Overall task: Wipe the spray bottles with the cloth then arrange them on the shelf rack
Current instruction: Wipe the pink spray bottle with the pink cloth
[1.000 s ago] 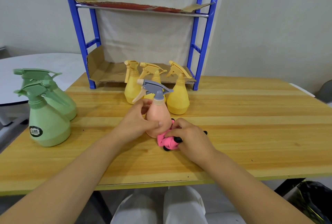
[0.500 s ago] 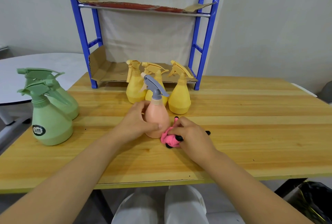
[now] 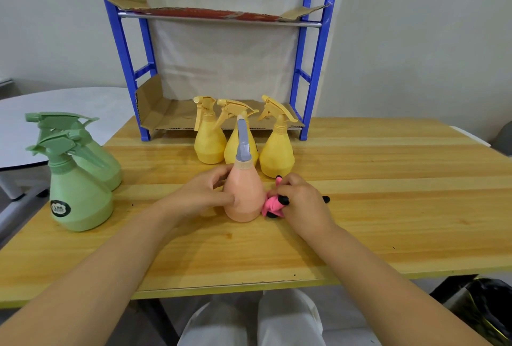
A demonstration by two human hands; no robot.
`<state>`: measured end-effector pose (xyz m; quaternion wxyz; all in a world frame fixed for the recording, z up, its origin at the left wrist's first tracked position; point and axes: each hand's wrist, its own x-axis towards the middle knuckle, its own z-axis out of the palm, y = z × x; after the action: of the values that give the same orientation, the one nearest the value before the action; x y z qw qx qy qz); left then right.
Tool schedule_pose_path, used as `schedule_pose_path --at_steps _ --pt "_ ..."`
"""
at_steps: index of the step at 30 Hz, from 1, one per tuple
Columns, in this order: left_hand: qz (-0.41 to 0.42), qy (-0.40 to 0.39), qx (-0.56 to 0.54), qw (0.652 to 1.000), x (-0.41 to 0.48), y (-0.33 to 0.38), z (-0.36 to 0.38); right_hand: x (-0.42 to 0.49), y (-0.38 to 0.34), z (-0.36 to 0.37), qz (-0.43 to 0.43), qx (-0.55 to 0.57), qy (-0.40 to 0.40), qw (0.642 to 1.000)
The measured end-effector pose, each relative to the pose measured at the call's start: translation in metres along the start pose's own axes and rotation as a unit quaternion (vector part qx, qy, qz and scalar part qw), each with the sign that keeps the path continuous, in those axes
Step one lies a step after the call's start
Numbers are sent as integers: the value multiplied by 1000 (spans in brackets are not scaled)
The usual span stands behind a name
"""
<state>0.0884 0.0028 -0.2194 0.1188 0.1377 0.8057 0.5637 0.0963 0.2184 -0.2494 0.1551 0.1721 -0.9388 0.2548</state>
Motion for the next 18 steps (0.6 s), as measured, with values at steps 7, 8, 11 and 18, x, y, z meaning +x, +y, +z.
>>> schedule_pose_path --at_steps 7,8,11,18 --pt "1 21 53 998 -6 7 11 -3 -6 -5 16 -47 -7 999" --pt "3 30 54 998 -7 7 12 -4 -5 -8 9 -50 -34 998" --pt "9 53 53 997 -11 13 14 -9 -4 -14 -14 -65 -68 995" --pt "4 117 -131 985 -25 32 11 -24 6 -20 -50 -52 1 997"
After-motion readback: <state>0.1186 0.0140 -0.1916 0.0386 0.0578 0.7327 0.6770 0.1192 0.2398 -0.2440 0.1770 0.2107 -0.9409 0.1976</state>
